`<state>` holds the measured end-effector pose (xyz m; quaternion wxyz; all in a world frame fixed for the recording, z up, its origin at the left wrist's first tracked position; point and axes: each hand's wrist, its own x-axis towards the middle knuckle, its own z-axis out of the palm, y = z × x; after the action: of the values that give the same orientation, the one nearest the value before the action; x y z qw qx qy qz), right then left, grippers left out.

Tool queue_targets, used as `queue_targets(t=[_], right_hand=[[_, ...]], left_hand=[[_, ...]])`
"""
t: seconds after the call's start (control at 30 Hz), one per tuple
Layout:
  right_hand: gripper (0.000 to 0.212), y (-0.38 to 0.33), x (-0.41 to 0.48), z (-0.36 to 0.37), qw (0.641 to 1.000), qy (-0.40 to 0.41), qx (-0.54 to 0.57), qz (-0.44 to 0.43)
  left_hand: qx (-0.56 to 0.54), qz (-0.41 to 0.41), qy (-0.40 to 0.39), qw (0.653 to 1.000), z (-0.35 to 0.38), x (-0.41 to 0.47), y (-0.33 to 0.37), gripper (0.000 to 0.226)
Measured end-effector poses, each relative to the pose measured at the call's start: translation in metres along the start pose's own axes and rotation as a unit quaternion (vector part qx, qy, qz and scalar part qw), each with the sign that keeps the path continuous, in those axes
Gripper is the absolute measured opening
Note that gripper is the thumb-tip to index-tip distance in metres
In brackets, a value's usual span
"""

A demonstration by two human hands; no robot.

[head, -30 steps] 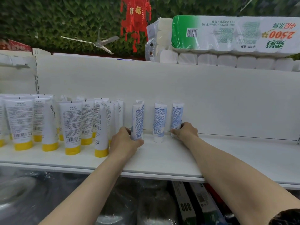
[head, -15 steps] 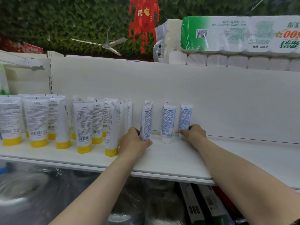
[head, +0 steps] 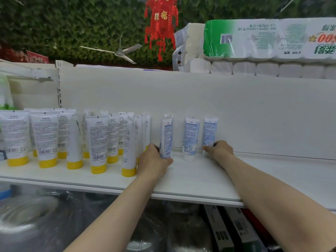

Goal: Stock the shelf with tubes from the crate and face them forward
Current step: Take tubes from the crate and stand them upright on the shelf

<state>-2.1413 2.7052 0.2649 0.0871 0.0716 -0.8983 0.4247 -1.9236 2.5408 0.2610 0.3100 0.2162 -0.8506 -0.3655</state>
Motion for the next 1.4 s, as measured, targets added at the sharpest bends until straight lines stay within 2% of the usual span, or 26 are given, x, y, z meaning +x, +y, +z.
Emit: queue_targets(t=[0.37,0.57,0.63,0.73,0.8,0.9,1.0,1.1,1.4], right_hand=[[0.041,-0.006,-0.016,-0.017,1.000,0.013,-0.001,0.016],[0.047,-0.005,-0.049,-0.039,0.999,0.027,-0.025,0.006],[0.058,-0.003,-0.069,-0.051,0.999,0.032,-0.031,-0.001],[0.060,0.004,-0.097,-0.076,0.998,0.048,-0.040,-0.016],[0.055,0.014,-0.113,-0.094,0.996,0.061,-0.053,-0.027],[0.051,0.034,-0.134,-0.121,0.992,0.086,-0.090,-0.034],[0.049,0.049,-0.155,-0.146,0.986,0.104,-0.129,-0.030],[0.050,0.061,-0.176,-0.171,0.981,0.113,-0.153,-0.034],[0.051,0.127,-0.234,-0.255,0.973,0.121,-0.187,-0.066]], left_hand=[[-0.015,-0.010,-0.009,1.000,0.000,0.003,0.000,0.045],[-0.014,-0.015,-0.018,1.000,-0.003,0.000,0.003,0.049],[-0.008,-0.006,-0.015,1.000,-0.005,-0.004,0.006,0.057],[0.010,0.038,0.016,0.999,-0.007,-0.016,0.013,0.070],[0.045,0.106,0.061,0.991,-0.007,-0.027,0.017,0.083],[0.073,0.224,0.143,0.961,-0.002,-0.040,0.020,0.094],[0.077,0.244,0.186,0.949,0.003,-0.056,0.028,0.096],[0.075,0.220,0.162,0.959,0.011,-0.086,0.039,0.098],[0.049,0.234,0.036,0.970,0.058,-0.195,0.103,0.087]])
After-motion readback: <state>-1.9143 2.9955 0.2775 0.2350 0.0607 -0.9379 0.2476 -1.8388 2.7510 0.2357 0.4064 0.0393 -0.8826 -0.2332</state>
